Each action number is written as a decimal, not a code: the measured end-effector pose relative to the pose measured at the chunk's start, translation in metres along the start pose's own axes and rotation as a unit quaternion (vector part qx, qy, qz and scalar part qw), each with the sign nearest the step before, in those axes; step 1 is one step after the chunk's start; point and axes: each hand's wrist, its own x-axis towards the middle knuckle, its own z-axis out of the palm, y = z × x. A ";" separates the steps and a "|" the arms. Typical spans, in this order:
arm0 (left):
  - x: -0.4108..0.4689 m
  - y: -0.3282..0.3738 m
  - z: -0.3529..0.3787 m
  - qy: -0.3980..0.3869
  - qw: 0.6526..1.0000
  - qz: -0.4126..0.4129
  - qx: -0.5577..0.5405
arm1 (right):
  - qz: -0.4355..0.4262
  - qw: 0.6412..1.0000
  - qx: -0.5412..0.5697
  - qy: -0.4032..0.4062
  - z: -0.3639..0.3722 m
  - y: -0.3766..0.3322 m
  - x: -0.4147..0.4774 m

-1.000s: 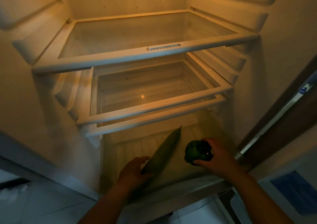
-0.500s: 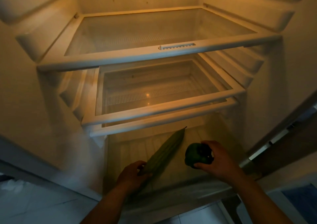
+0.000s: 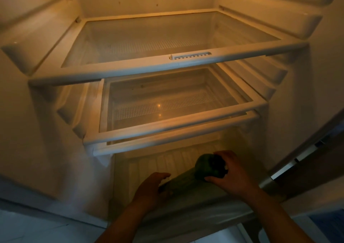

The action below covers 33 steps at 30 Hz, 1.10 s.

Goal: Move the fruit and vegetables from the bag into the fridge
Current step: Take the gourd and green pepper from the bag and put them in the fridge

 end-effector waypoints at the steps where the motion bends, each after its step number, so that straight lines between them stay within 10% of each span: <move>1: -0.003 -0.001 -0.004 0.016 1.000 -0.004 -0.021 | -0.006 1.000 -0.003 -0.014 0.006 -0.005 0.002; 18: -0.037 0.000 -0.021 0.127 0.978 0.038 -0.162 | -0.072 0.987 0.048 -0.135 0.053 -0.046 0.016; 33: -0.033 -0.011 -0.031 0.205 0.947 -0.006 -0.247 | -0.097 0.921 -0.268 -0.266 0.050 -0.011 0.053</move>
